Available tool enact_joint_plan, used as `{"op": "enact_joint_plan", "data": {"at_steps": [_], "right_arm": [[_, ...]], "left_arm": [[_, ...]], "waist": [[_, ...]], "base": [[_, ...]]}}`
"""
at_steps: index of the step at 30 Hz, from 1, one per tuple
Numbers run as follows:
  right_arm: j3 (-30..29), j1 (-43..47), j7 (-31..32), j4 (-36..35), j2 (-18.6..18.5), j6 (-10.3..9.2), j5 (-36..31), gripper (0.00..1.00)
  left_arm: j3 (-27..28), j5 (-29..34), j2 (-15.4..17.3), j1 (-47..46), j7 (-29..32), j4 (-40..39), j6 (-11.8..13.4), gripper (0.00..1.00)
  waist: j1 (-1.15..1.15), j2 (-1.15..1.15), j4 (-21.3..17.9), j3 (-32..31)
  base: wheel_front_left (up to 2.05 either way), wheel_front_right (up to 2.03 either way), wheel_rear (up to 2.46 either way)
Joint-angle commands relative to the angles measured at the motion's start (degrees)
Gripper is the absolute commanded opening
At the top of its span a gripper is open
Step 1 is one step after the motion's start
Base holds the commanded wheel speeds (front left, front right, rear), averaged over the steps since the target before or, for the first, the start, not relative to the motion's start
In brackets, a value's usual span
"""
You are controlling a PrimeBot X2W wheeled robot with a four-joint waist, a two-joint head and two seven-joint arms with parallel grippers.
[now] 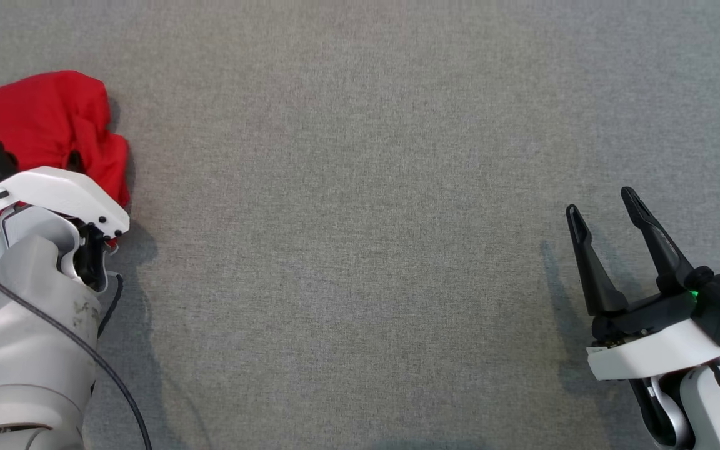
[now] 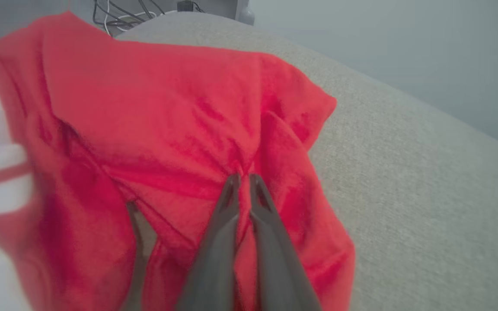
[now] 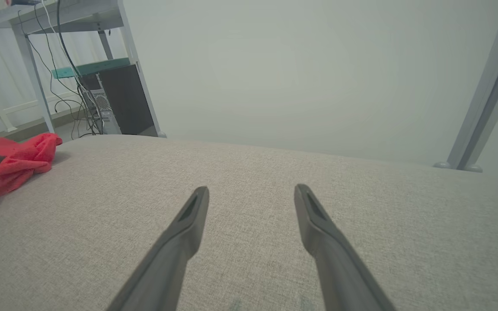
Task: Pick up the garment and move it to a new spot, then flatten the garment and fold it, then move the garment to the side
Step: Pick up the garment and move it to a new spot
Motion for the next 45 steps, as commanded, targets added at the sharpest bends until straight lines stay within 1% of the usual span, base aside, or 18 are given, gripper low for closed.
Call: {"op": "enact_joint_plan", "data": {"at_steps": [1,7,13,19,21,24,30,35,37,40,41,45], "right_arm": [[1.01,0.54,-0.6,-1.31,-0.04,0.23,0.67,1.0],[1.28,2.04,-0.6,-0.74,0.98,0.23,1.12,1.0],[1.33,4.16,-0.6,-0.15,1.52,0.23,1.47,1.0],[1.73,5.82,-0.6,0.01,1.96,0.23,1.75,1.0],[1.83,6.02,-0.6,-0.01,2.01,0.23,1.8,1.0],[2.03,6.56,-0.6,-0.05,2.17,0.23,1.95,1.0],[2.35,6.93,-0.6,-0.04,2.42,0.23,2.14,1.0],[2.24,6.74,-0.6,-0.06,2.76,0.23,2.16,1.0],[2.4,6.57,-0.6,-0.08,2.93,0.23,2.21,1.0],[2.73,6.33,-0.6,0.03,3.12,0.23,2.23,1.0],[2.82,6.2,-0.6,0.04,3.3,0.23,2.31,1.0],[3.11,5.79,-0.6,0.1,3.58,0.23,2.38,1.0]], "left_arm": [[1.18,-0.72,2.68,1.37,-1.32,-1.1,-0.39,0.0],[1.64,-1.63,2.47,3.43,-5.91,-2.72,-2.4,0.0],[1.43,-1.84,1.23,5.34,-7.25,-6.74,-4.05,0.0],[0.72,-1.82,-1.41,7.6,-7.47,-11.73,-4.95,0.0],[0.54,-1.85,-1.91,7.89,-7.48,-12.55,-5.06,0.0],[0.01,-2.26,-3.55,8.45,-7.49,-14.85,-5.31,0.0],[-2.02,-3.05,-5.74,8.72,-6.95,-19.34,-5.55,0.0],[-4.66,-5.22,-6.58,8.56,-4.86,-22.27,-5.81,0.0],[-6.55,-7.07,-6.65,8.48,-4.04,-23.37,-5.88,0.0],[-12.17,-11.17,-6.68,8.62,-3.38,-25.45,-5.39,0.0],[-16.93,-13.35,-6.69,9.0,-3.11,-27.18,-4.22,0.0],[-26.01,-18.47,-6.69,9.84,-2.75,-31.3,-1.0,0.0]], "waist": [[0.0,0.0,-0.22,-1.17],[0.0,0.0,-1.11,-5.15],[0.0,0.0,-1.95,-9.21],[0.0,0.0,-3.2,-12.57],[0.0,0.0,-3.51,-13.0],[0.0,0.0,-4.55,-14.03],[0.0,0.0,-7.37,-14.96],[0.0,0.0,-10.41,-15.27],[0.0,0.0,-11.83,-15.24],[0.0,0.0,-13.93,-15.27],[0.0,0.0,-15.27,-15.26],[0.0,0.0,-17.83,-15.11]], "base": [[0.0,0.0,0.0],[0.0,0.0,0.0],[0.0,0.0,0.0],[0.0,0.0,0.0],[0.0,0.0,0.0],[0.0,0.0,0.0],[0.0,0.0,0.0],[0.0,0.0,0.0],[0.0,0.0,0.0],[0.0,0.0,0.0],[0.0,0.0,0.0],[0.0,0.0,0.0]]}}
